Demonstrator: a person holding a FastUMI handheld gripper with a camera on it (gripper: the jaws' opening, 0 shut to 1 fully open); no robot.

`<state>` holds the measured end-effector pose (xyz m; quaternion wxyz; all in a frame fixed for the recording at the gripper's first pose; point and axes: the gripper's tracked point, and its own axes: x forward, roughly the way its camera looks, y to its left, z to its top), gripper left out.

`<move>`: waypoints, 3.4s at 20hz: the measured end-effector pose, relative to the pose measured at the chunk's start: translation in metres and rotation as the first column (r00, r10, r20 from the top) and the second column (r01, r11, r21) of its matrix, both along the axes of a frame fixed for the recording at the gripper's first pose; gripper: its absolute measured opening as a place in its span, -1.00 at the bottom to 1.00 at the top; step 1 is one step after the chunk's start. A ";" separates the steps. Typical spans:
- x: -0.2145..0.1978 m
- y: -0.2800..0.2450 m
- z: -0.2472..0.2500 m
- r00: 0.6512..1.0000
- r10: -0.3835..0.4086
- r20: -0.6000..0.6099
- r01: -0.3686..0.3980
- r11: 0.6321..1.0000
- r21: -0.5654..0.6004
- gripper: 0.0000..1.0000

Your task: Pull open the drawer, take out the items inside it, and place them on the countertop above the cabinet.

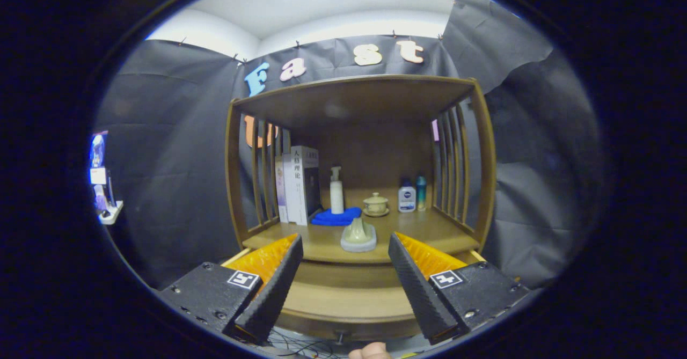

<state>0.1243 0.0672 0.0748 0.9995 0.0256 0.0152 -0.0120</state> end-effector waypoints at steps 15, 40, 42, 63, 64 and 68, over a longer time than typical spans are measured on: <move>-0.073 0.007 -0.135 0.995 -0.051 -0.084 0.046 0.997 -0.069 1.00; -0.010 -0.005 -0.171 0.982 -0.145 -0.121 0.136 0.988 -0.074 1.00; -0.010 -0.004 -0.171 0.982 -0.145 -0.119 0.137 0.988 -0.075 1.00; -0.008 -0.003 -0.169 0.985 -0.146 -0.095 0.139 0.987 -0.078 1.00; -0.008 -0.004 -0.170 0.984 -0.146 -0.102 0.138 0.987 -0.082 1.00; 0.006 -0.005 -0.168 0.983 -0.149 -0.109 0.141 0.987 -0.082 1.00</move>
